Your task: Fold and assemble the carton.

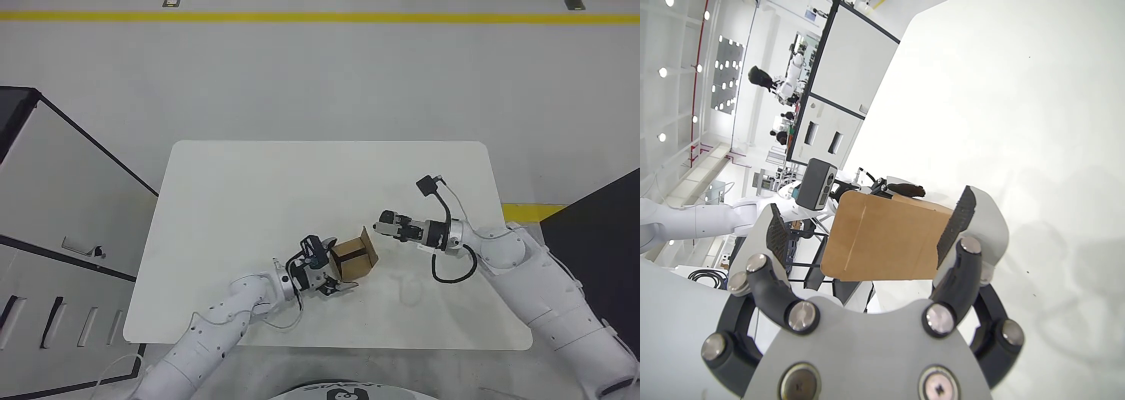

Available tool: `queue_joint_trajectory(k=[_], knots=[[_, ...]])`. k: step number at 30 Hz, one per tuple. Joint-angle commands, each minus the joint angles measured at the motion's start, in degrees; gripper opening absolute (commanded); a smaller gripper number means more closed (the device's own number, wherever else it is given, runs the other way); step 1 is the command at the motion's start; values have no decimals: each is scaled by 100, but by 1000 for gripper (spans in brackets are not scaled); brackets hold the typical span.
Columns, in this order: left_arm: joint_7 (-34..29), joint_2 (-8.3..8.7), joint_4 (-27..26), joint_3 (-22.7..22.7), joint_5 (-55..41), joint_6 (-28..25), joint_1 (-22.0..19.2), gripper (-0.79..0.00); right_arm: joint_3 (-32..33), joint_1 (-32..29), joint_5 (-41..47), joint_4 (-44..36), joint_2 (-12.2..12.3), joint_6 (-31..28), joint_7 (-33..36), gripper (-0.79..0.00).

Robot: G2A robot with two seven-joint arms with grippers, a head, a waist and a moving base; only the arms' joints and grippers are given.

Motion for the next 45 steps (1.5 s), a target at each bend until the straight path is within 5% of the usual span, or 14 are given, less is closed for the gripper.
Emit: queue_joint_trajectory(k=[1, 17, 31, 45], knots=[[42, -11, 49, 32, -10, 4, -29, 0, -4, -39, -72, -60, -9, 69, -104, 0], [218, -44, 213, 140, -37, 21, -122, 0, 38, -154, -264, -232, -26, 296, -205, 0], [218, -44, 213, 140, -37, 21, -122, 0, 113, 170, -177, -785, -24, 2482, 881, 0], [218, -44, 213, 140, -37, 21, -122, 0, 152, 129, -230, -873, -20, 2510, 920, 0]])
